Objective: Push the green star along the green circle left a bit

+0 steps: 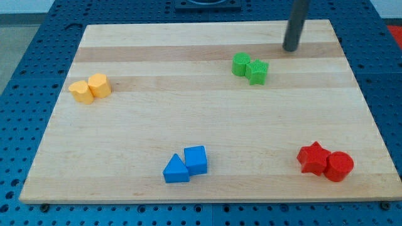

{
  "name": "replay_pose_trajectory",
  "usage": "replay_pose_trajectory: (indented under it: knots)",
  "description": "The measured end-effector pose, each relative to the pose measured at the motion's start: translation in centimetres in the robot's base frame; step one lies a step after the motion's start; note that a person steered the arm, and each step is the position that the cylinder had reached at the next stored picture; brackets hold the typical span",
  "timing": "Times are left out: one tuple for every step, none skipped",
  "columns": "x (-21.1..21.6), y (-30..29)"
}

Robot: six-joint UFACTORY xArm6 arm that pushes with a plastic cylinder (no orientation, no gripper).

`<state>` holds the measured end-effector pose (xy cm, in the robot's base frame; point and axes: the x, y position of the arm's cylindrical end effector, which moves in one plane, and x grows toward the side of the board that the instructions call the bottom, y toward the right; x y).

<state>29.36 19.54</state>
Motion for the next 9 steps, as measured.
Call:
replay_pose_trajectory:
  knots:
    - [1.1,1.7]
    - [1.1,5.1]
    - [2.5,8.5]
    - [6.0,7.8]
    - [8.4,1.8]
    - [8.4,-4.9]
    - [8.4,-12.0]
    - [8.3,-15.9]
    - [8.2,-14.8]
